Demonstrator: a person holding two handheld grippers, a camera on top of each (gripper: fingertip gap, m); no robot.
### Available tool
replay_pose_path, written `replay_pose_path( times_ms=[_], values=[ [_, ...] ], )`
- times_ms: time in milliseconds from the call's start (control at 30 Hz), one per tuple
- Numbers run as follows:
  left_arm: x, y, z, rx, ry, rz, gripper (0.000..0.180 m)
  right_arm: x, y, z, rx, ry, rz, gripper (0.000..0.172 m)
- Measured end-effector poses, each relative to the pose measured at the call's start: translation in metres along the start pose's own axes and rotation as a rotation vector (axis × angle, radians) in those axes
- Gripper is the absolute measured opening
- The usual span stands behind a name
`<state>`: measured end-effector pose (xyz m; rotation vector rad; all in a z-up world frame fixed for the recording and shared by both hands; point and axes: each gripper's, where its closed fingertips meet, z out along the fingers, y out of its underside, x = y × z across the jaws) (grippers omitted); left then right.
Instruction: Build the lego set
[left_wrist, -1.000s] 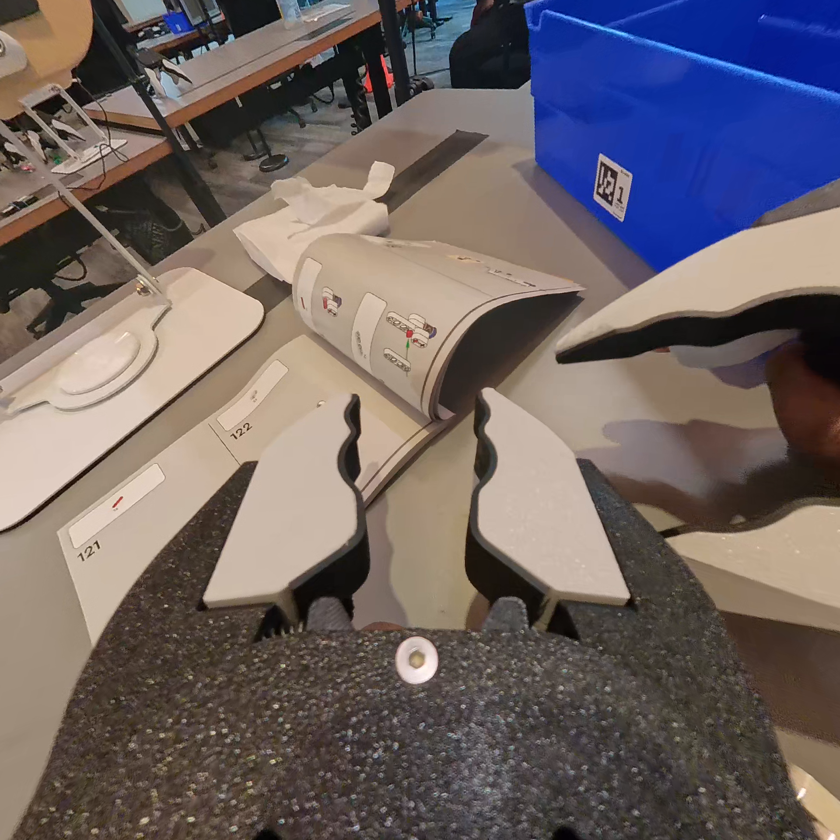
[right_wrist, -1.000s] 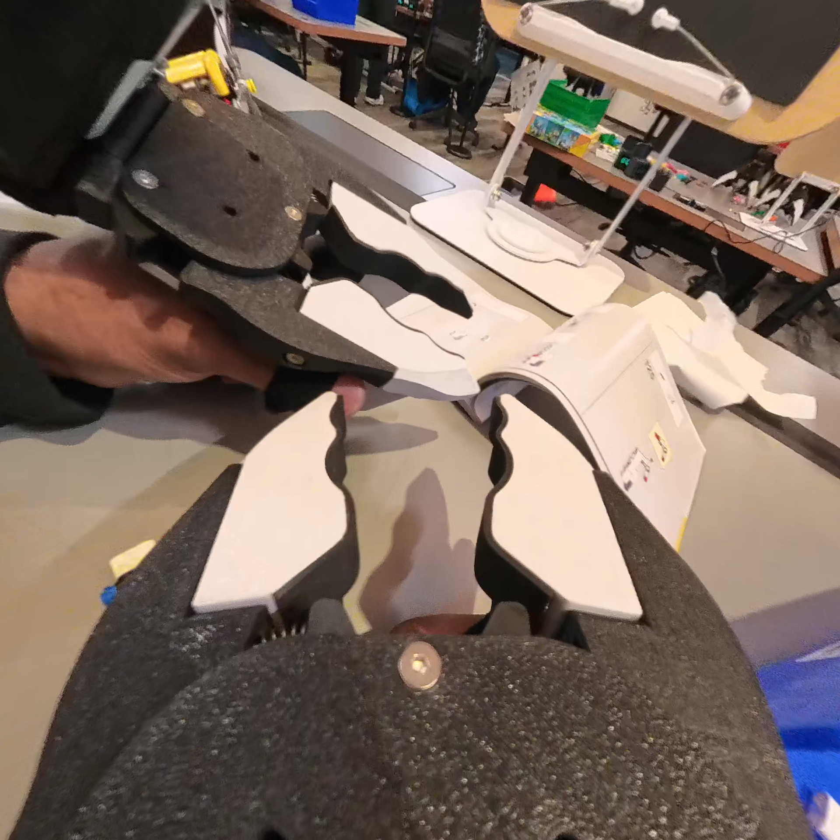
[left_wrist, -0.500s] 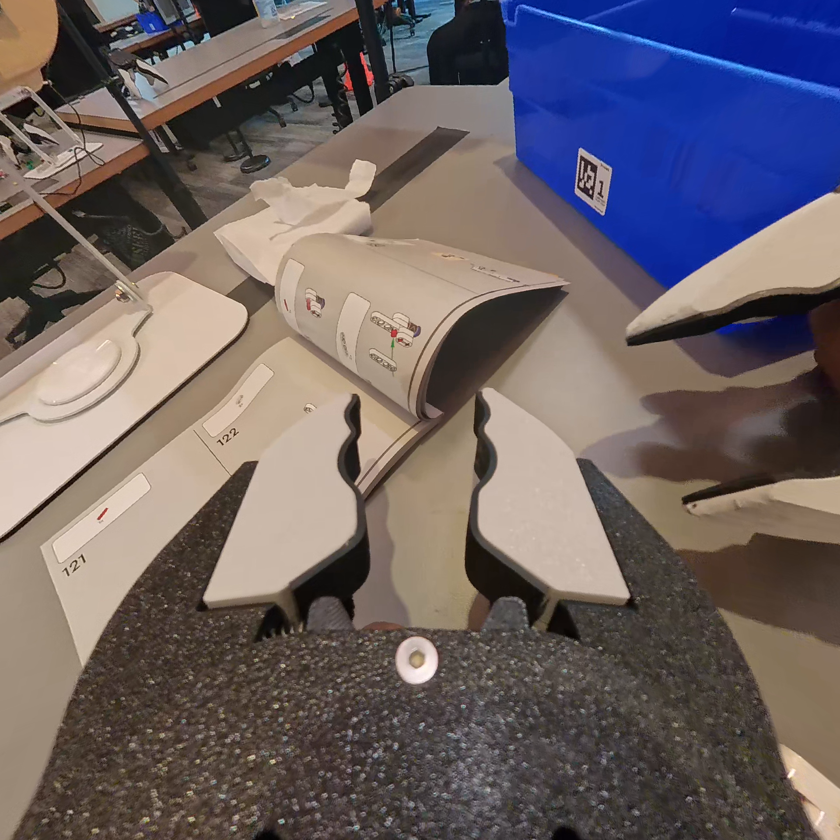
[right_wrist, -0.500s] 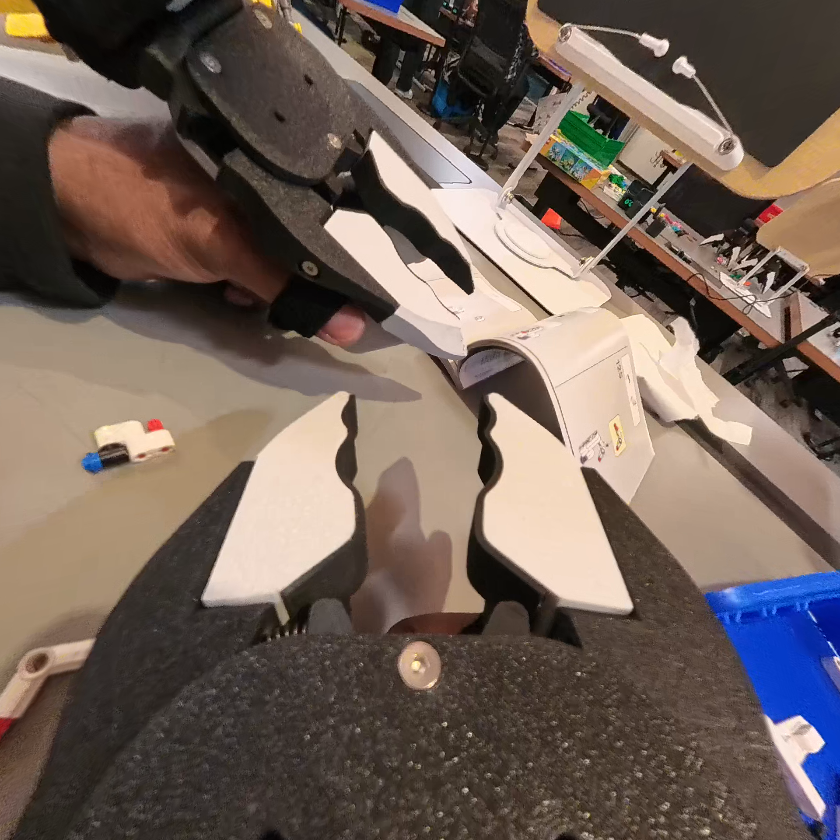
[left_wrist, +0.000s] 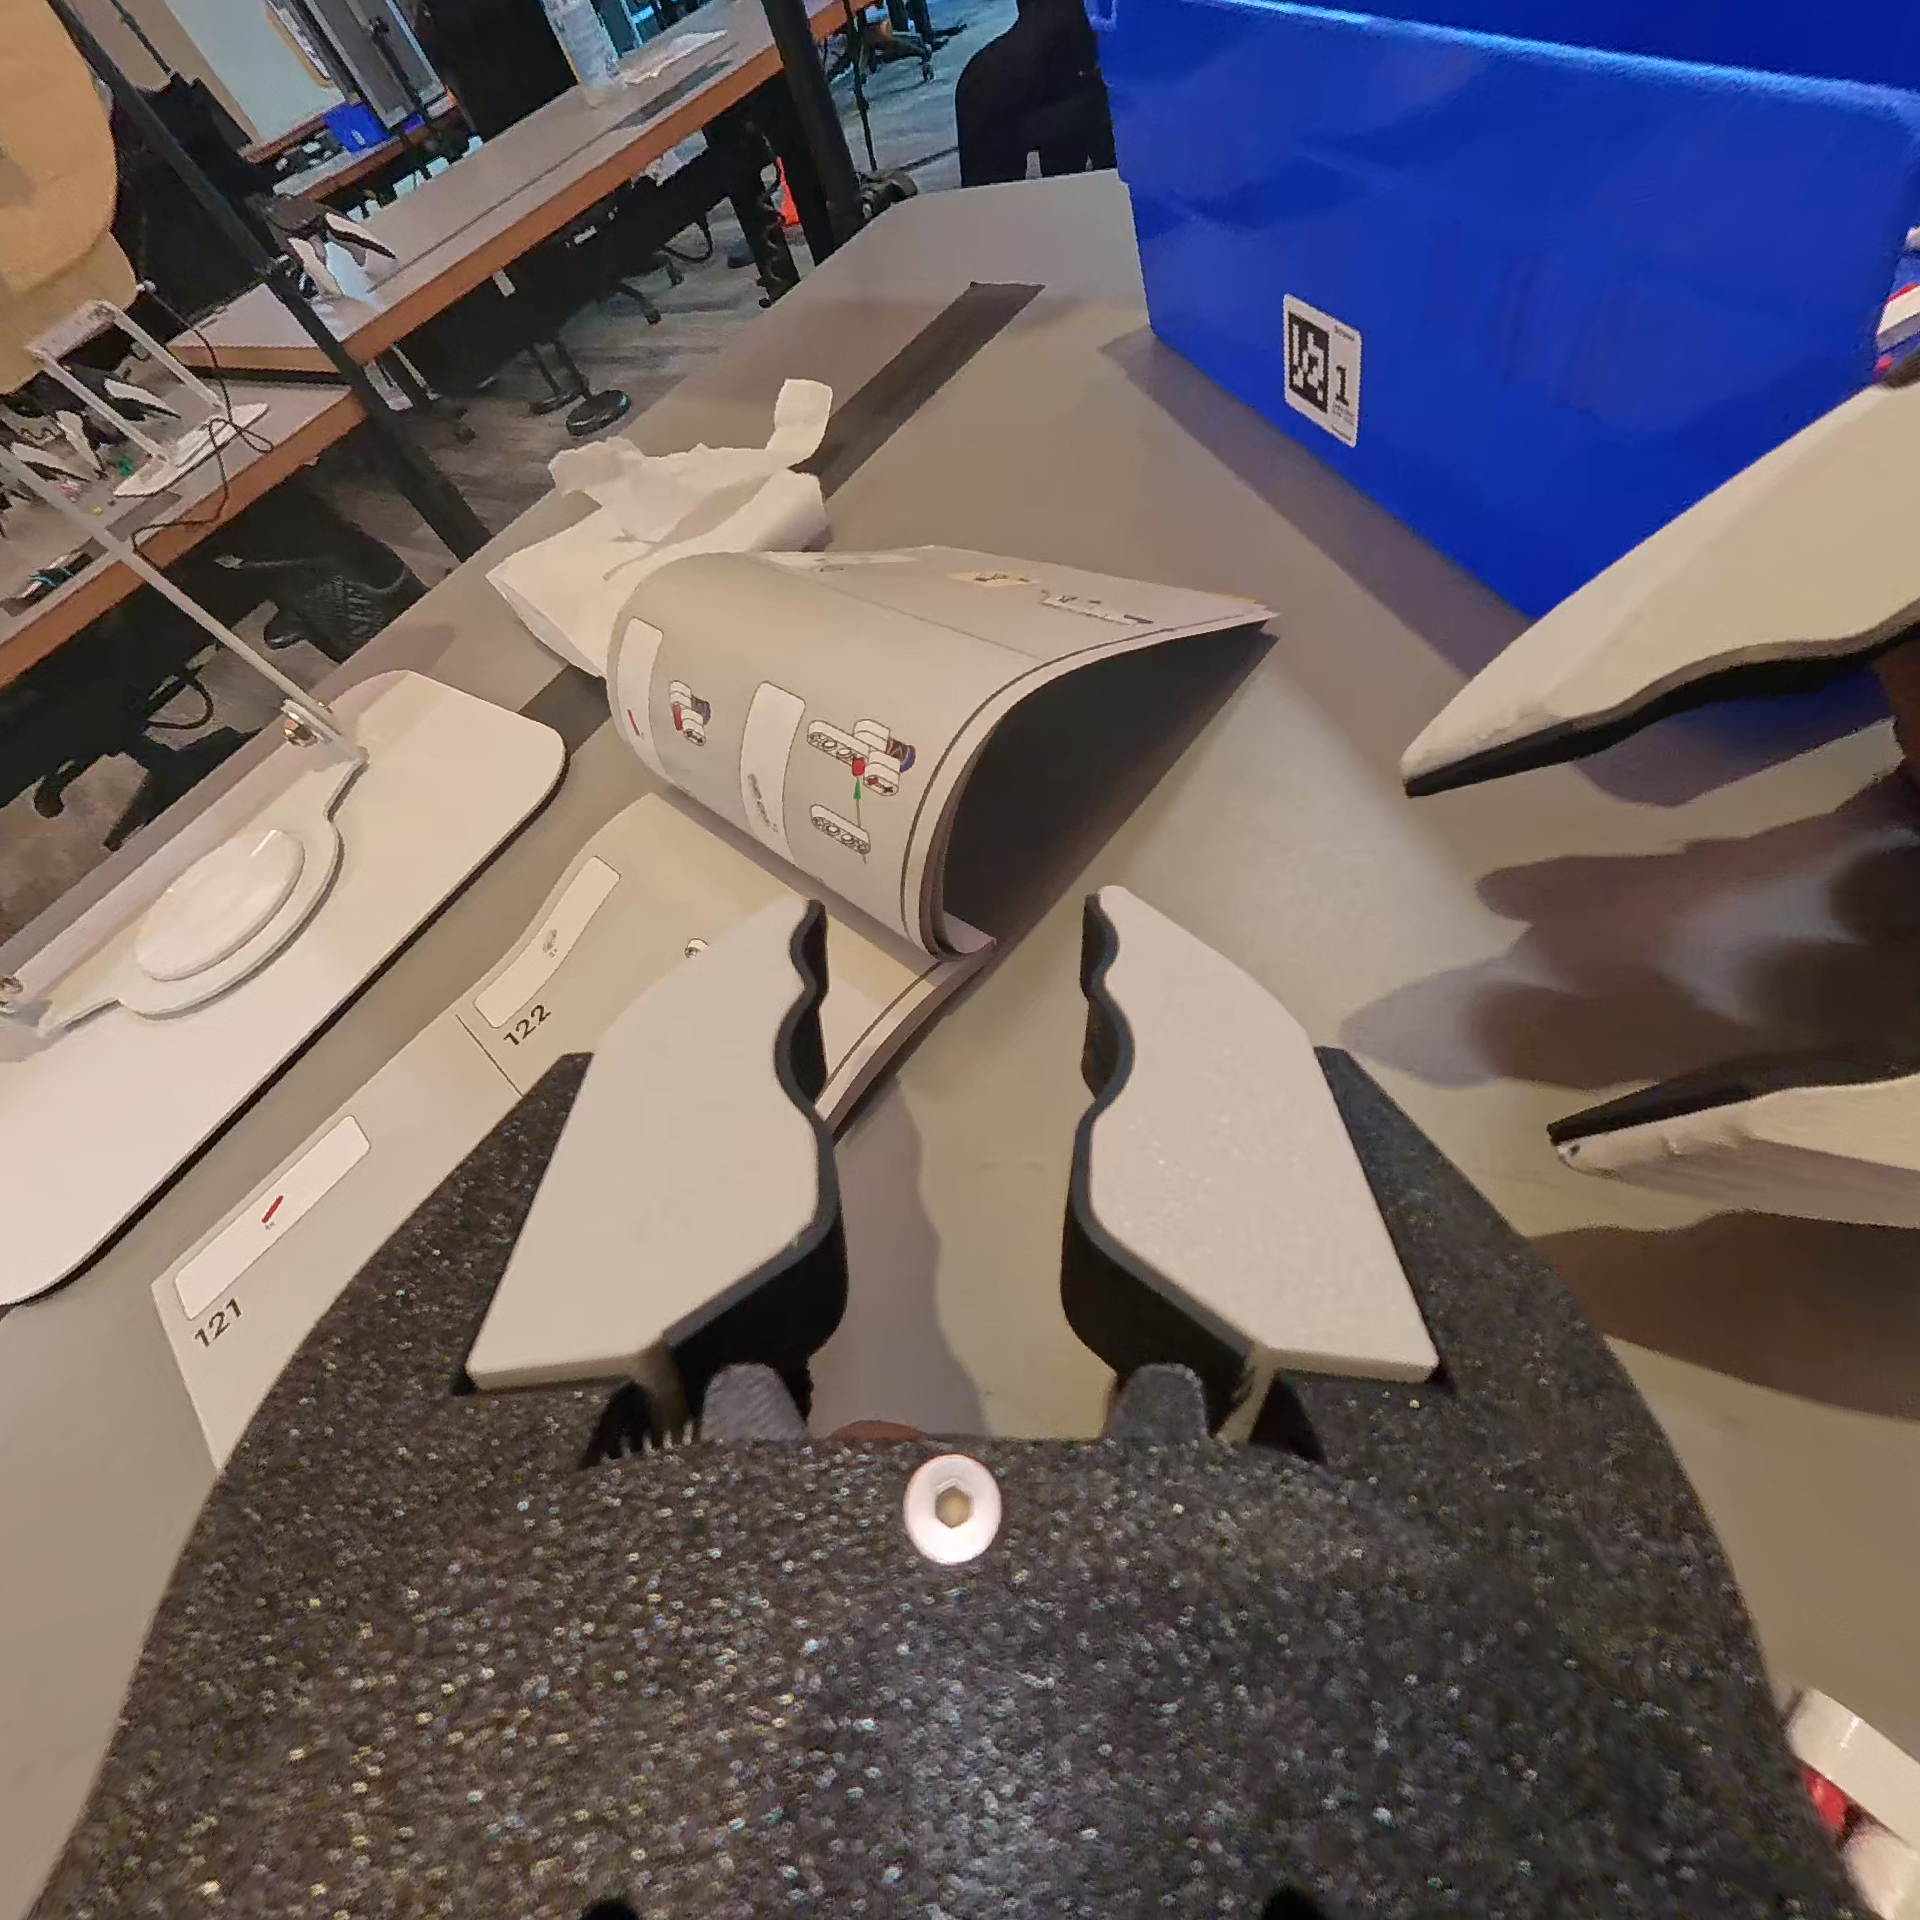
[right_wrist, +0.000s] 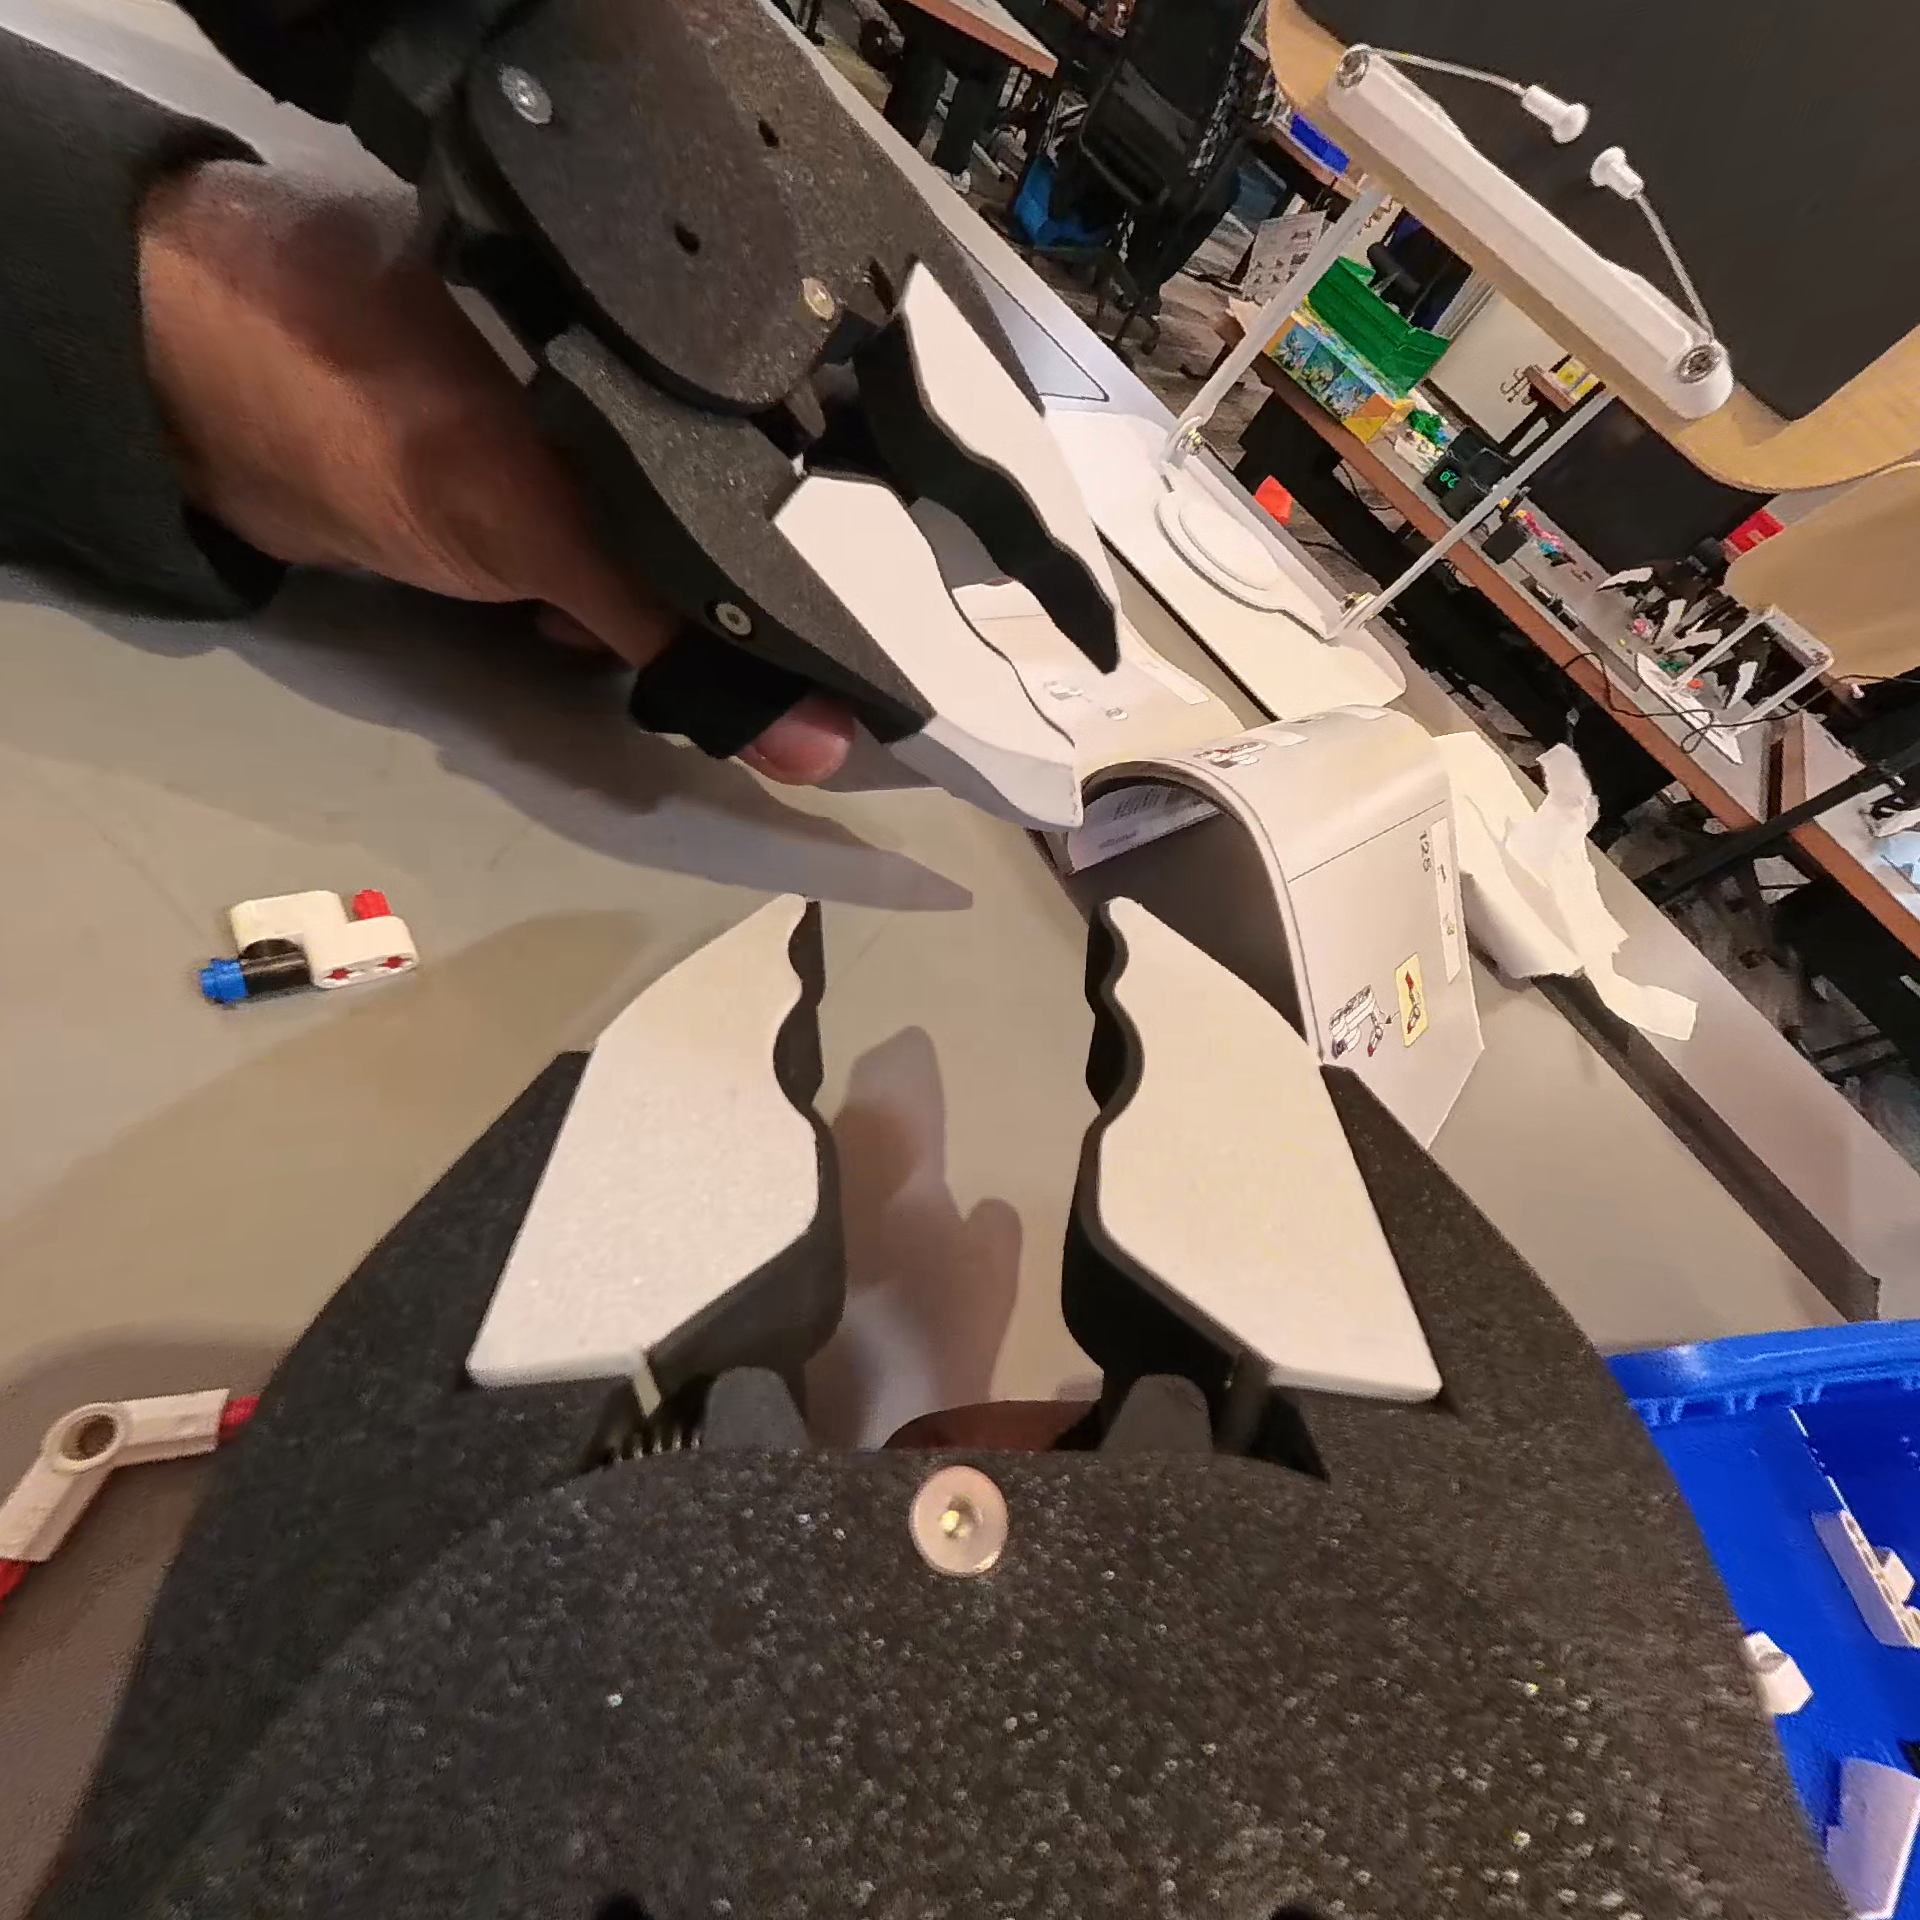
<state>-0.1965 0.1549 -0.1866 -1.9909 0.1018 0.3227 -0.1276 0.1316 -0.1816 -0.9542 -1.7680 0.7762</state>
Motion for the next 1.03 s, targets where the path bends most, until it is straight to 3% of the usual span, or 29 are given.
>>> replay_pose_path(
  times_ms=[467,700,867,1033],
  values=[
    [0.001,0.0,0.001,-0.007,0.013,0.004,0.046,-0.004,0.003,0.002,-0.023,-0.014,-0.024,0.048],
    [0.02,0.005,-0.032,0.027,0.038,0.015,0.042,-0.012,0.003,0.001,-0.015,-0.082,-0.03,0.046],
    [0.046,0.021,-0.07,0.022,0.164,0.078,0.037,-0.017,0.002,0.0,-0.012,-0.127,-0.028,0.044],
    [0.086,0.045,-0.096,-0.112,0.369,0.139,0.037,-0.018,0.003,0.001,-0.021,-0.134,-0.027,0.043]
  ],
)
